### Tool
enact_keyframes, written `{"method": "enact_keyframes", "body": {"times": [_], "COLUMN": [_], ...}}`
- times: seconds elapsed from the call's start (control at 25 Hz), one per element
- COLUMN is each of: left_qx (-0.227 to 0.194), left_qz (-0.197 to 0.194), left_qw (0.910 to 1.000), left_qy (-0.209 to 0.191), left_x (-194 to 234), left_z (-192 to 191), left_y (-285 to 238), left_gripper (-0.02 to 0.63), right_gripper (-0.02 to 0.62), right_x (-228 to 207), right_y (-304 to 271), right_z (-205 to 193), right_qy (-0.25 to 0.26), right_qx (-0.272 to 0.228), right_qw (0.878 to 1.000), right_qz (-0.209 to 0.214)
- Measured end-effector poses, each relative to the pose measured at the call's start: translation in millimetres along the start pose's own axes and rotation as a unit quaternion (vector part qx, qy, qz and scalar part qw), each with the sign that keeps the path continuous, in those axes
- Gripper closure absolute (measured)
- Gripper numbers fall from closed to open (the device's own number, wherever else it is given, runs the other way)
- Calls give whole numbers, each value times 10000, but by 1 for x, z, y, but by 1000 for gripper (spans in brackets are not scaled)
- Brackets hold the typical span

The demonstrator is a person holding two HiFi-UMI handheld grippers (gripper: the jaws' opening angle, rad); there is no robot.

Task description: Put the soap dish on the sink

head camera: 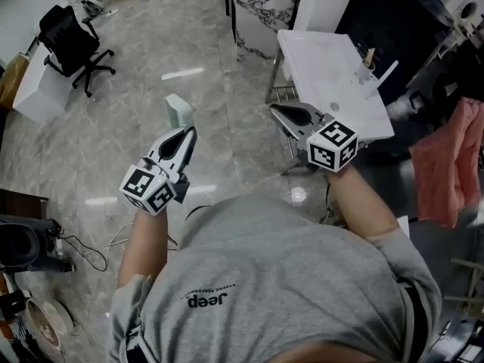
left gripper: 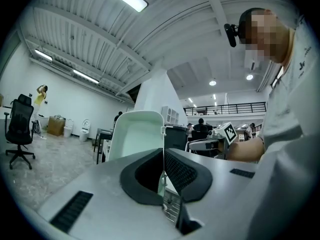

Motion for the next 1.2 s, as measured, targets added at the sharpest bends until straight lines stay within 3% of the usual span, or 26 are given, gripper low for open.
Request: {"method": "enact_keyframes", "body": {"times": [0.2,0.4,0.6,1.0,1.2], "left_qx": [-14,-52,-86,61,122], "left_qz": [-50,-130,-341,-779,-924], "left_qw": [10000,9998,9994,9969,9956], "left_qy": [44,141,30,-105,-111], "left_x": [19,73,161,348,413], "left_z": [-1,-1,10,66,74], "left_y": [-16,-33,-57,-115,-151], "left_gripper": [591,589,590,591,590], "right_gripper": [537,537,537,537,537], "right_x": [-20,-45,-80,-149,-192], "right_y": [-18,-63,-138,-303,-356], "right_z": [-2,5,26,102,114], "right_qy": [-34,-38,-22,14,-39], "right_qx": [47,121,62,-145,-135], "right_qw": [10000,9999,9997,9994,9987], "right_qz": [9,-49,-218,-324,-484]}}
Point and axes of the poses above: the fingertips, and each gripper's own axes: y backward along the fingers, x to its left, z out of its top, the point moved 5 cm from there along y, backward along the fingers, and after that the axes turned 4 degrees about x, right-handed, at the moved point
